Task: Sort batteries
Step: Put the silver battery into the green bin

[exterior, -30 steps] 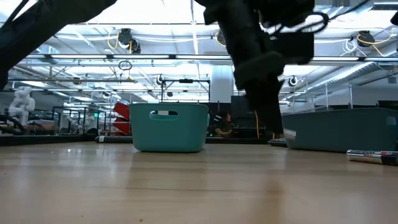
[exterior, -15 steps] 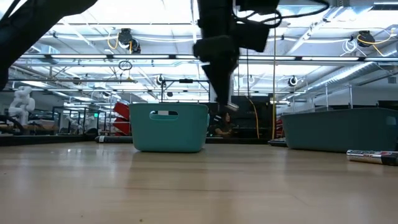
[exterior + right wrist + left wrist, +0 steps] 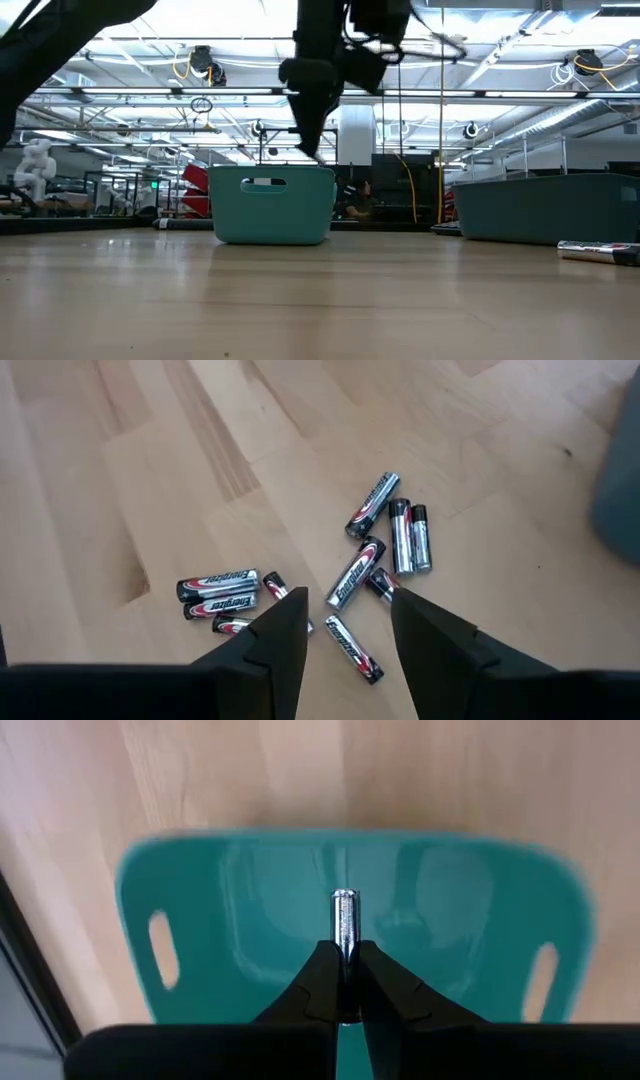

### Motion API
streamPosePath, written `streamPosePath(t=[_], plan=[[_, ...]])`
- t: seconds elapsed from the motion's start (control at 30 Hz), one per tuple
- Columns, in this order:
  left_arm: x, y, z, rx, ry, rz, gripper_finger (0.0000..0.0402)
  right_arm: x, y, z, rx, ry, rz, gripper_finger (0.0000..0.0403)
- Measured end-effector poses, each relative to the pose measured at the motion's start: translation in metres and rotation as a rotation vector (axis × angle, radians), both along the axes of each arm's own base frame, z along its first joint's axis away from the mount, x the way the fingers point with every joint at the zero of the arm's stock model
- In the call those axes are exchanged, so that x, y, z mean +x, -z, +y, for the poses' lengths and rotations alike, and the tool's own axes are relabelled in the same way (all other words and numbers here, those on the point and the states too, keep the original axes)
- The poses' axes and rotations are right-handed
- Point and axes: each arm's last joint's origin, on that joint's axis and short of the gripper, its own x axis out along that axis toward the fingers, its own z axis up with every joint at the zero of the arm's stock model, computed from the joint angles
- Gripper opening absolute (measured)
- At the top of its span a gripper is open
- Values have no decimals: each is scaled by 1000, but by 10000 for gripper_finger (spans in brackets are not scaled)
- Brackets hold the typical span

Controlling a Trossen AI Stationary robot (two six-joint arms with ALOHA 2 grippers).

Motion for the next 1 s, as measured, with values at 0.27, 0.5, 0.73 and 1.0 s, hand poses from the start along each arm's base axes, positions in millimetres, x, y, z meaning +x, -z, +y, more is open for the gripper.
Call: streamPosePath(t=[0.27,0.5,0.73,1.0], plan=[[-12,27,7,29,-78,145,122,-3,-1,2,-22,-22,-50,137],[-13,32,-1,58,-76,152,214,-5,-2,-3,-88,-30,-43,137],[-5,25,-9,59,-67,69,219,-5,-2,-4,-99,-33,-36,137],[12,25,-27,43,-28,-112,220,-5,-2,-3,-86,-32,-40,137]])
